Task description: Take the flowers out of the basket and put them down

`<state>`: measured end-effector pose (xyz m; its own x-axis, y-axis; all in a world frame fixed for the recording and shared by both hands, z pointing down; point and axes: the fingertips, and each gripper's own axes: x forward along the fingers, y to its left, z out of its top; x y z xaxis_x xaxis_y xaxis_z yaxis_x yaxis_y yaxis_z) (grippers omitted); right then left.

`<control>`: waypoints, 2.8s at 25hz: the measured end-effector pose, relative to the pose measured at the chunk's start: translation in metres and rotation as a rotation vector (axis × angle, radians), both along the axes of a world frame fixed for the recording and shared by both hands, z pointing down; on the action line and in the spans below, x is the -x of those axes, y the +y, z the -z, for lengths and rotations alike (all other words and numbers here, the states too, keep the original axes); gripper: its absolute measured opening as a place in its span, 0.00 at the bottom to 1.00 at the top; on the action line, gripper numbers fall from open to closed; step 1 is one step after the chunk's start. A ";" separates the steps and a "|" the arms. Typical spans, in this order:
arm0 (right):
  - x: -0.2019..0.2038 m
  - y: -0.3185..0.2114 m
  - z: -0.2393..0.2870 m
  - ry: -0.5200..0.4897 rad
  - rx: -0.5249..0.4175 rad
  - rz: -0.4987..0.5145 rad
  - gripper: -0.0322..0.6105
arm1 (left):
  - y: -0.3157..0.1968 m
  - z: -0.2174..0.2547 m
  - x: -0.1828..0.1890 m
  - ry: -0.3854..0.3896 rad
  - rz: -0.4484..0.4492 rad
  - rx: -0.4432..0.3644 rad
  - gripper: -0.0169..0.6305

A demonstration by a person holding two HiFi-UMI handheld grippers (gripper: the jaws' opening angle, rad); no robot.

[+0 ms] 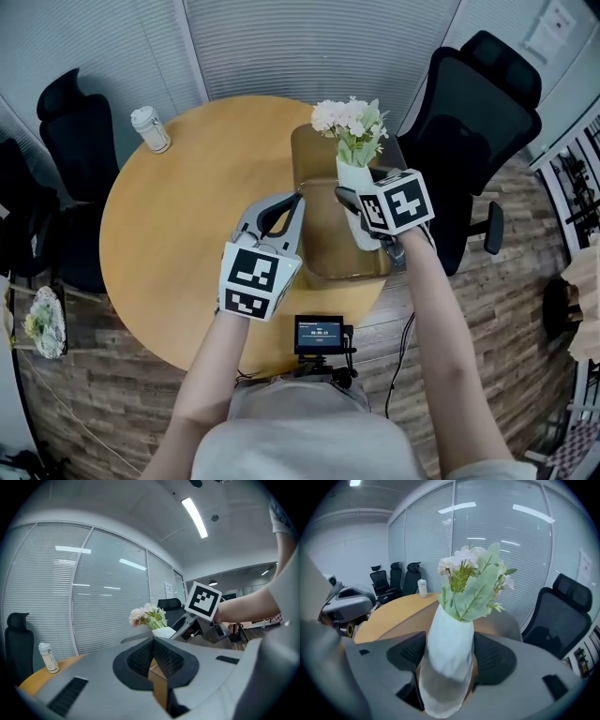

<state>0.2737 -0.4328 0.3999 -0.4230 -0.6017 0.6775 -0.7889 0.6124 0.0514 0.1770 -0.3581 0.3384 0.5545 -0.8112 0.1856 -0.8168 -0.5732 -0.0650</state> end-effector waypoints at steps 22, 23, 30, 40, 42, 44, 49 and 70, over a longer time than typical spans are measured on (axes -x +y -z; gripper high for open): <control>0.054 0.057 0.096 -0.058 -0.282 -0.151 0.57 | 0.027 0.030 0.067 0.102 -0.070 -0.074 0.03; 0.056 0.059 0.099 -0.064 -0.298 -0.159 0.57 | 0.028 0.031 0.070 0.104 -0.071 -0.076 0.03; 0.079 0.072 0.119 -0.153 -0.410 -0.200 0.56 | 0.035 0.031 0.092 0.101 -0.093 -0.079 0.03; 0.117 0.091 0.139 -0.238 -0.564 -0.210 0.56 | 0.040 0.027 0.131 0.111 -0.085 -0.079 0.03; 0.123 0.095 0.143 -0.253 -0.595 -0.211 0.56 | 0.041 0.025 0.138 0.113 -0.082 -0.079 0.03; 0.128 0.100 0.147 -0.268 -0.623 -0.207 0.56 | 0.044 0.024 0.144 0.114 -0.081 -0.081 0.03; 0.145 0.113 0.157 -0.310 -0.704 -0.183 0.56 | 0.051 0.021 0.157 0.112 -0.079 -0.088 0.03; 0.209 0.148 0.120 -0.467 -0.821 -0.093 0.56 | 0.072 0.014 0.220 0.142 0.009 -0.154 0.03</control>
